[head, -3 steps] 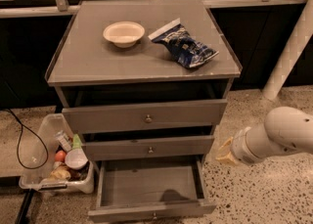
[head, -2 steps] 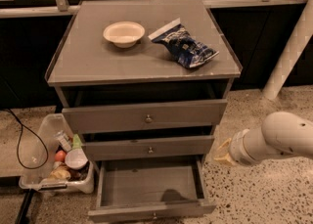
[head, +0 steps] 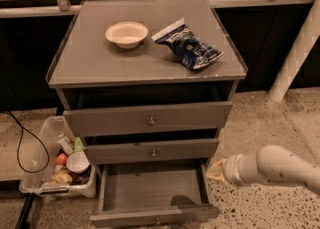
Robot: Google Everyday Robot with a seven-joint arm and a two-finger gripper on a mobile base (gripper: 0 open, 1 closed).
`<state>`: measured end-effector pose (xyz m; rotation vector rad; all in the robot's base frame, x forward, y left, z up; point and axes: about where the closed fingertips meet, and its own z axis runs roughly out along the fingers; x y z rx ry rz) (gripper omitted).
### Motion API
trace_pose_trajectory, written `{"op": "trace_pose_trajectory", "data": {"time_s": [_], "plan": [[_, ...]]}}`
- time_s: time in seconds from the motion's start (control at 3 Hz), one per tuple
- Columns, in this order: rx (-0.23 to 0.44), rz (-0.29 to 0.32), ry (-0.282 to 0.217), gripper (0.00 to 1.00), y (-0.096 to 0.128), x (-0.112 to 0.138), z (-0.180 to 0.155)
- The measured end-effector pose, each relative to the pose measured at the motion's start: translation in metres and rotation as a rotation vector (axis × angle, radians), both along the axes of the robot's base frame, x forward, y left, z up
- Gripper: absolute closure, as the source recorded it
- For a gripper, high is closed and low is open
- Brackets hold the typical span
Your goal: Close bottom drawer
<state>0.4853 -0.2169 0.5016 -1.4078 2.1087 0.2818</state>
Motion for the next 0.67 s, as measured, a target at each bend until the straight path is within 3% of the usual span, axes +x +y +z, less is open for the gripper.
{"op": "trace_pose_trajectory", "data": {"time_s": [0.33, 0.67], "plan": [[0.022, 0.012, 0.033, 1.0, 0.0068, -0.0087, -0.0235], [0.021, 0.012, 0.032, 1.0, 0.0067, -0.0085, -0.023]]}}
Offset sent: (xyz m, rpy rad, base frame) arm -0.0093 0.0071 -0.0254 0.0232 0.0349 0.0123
